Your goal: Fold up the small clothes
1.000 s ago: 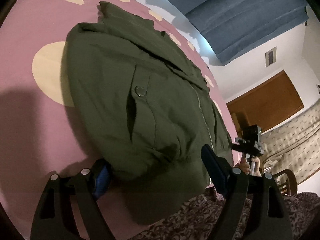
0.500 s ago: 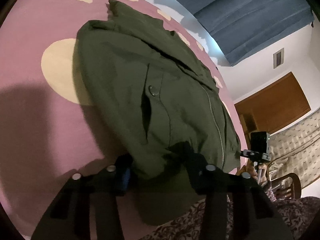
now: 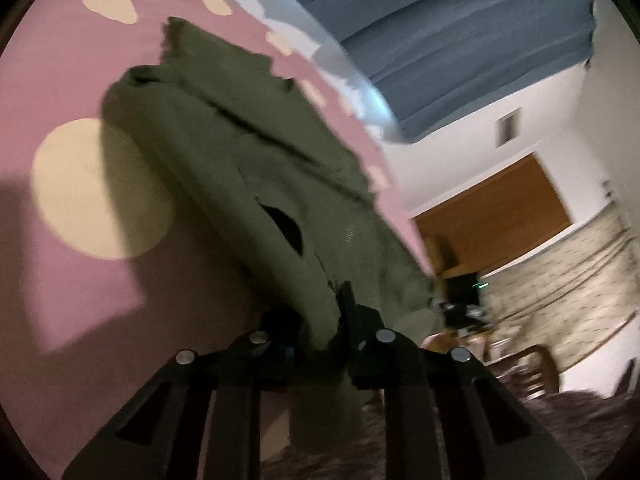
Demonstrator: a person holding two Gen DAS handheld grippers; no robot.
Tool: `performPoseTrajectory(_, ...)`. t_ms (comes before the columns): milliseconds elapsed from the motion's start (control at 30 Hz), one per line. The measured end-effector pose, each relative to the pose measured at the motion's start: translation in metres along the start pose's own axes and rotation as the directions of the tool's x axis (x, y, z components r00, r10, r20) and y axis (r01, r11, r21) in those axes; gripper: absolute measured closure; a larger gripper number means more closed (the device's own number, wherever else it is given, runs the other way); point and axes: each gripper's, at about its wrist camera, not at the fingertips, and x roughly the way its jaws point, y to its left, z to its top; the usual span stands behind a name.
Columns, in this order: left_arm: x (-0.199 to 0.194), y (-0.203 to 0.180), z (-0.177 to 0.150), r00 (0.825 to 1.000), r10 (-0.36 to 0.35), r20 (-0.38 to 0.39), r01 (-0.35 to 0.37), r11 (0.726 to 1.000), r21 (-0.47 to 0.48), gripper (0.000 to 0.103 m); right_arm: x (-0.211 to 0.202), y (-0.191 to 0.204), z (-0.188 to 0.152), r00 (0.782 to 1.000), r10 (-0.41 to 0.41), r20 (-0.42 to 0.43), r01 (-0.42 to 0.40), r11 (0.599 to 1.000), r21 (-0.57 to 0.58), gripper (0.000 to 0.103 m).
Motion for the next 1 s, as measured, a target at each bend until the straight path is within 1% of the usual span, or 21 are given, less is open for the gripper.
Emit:
performPoseTrajectory(100, -0.001, -0.003, 0.012, 0.996, -0.078, 0.035, 0.079, 0.996, -0.033, 0.086, -0.011, 0.004, 0.008, 0.995, 0.079, 0.055, -0.080, 0.997, 0.016, 0.089)
performPoseTrajectory(133, -0.002, -0.004, 0.018, 0.991, -0.116, 0.063, 0.119, 0.991, -0.053, 0.086, -0.016, 0.005, 0.013, 0.992, 0.102, 0.075, -0.103, 0.994, 0.017, 0.089)
performPoseTrajectory(200, -0.005, -0.006, 0.031, 0.979, -0.164, 0.120, 0.174, 0.982, -0.076, 0.086, -0.021, 0.012, 0.023, 0.982, 0.145, 0.122, -0.148, 0.989, 0.012, 0.089)
performPoseTrajectory(333, -0.012, -0.003, 0.063, 0.956, -0.195, 0.219, 0.225, 0.967, -0.120, 0.086, -0.027, 0.023, 0.052, 0.956, 0.210, 0.203, -0.212, 0.977, -0.014, 0.089)
performPoseTrajectory(400, -0.010, 0.000, 0.081, 0.952, -0.181, 0.246, 0.219, 0.966, -0.138, 0.086, -0.023, 0.026, 0.073, 0.945, 0.228, 0.235, -0.230, 0.973, -0.020, 0.090)
performPoseTrajectory(433, -0.004, 0.003, 0.094, 0.951, -0.178, 0.253, 0.221, 0.963, -0.155, 0.086, -0.021, 0.025, 0.084, 0.942, 0.230, 0.246, -0.233, 0.972, -0.017, 0.090)
performPoseTrajectory(500, 0.002, 0.009, 0.108, 0.952, -0.169, 0.254, 0.217, 0.961, -0.174, 0.086, -0.012, 0.021, 0.110, 0.938, 0.227, 0.264, -0.234, 0.972, -0.004, 0.090)
performPoseTrajectory(567, 0.016, 0.018, 0.127, 0.956, -0.150, 0.252, 0.201, 0.960, -0.193, 0.086, -0.001, 0.013, 0.137, 0.937, 0.218, 0.273, -0.234, 0.972, 0.031, 0.090)
performPoseTrajectory(667, 0.033, 0.036, 0.150, 0.963, -0.114, 0.242, 0.172, 0.957, -0.235, 0.086, 0.015, -0.002, 0.167, 0.940, 0.191, 0.283, -0.221, 0.972, 0.079, 0.089)
performPoseTrajectory(700, 0.038, 0.043, 0.157, 0.966, -0.099, 0.238, 0.160, 0.954, -0.252, 0.086, 0.023, -0.011, 0.177, 0.941, 0.181, 0.288, -0.220, 0.969, 0.112, 0.089)
performPoseTrajectory(733, 0.048, 0.053, 0.168, 0.971, -0.076, 0.225, 0.138, 0.952, -0.273, 0.086, 0.029, -0.019, 0.186, 0.942, 0.169, 0.290, -0.216, 0.967, 0.138, 0.089)
performPoseTrajectory(833, 0.067, 0.076, 0.182, 0.982, -0.027, 0.188, 0.088, 0.941, -0.325, 0.086, 0.046, -0.043, 0.210, 0.950, 0.113, 0.291, -0.178, 0.962, 0.206, 0.089)
performPoseTrajectory(900, 0.080, 0.093, 0.190, 0.988, 0.007, 0.154, 0.049, 0.932, -0.358, 0.086, 0.058, -0.060, 0.222, 0.953, 0.087, 0.290, -0.165, 0.952, 0.259, 0.089)
performPoseTrajectory(1000, 0.089, 0.108, 0.193, 0.992, 0.044, 0.114, 0.004, 0.922, -0.387, 0.085, 0.072, -0.084, 0.231, 0.958, 0.037, 0.284, -0.133, 0.935, 0.328, 0.089)
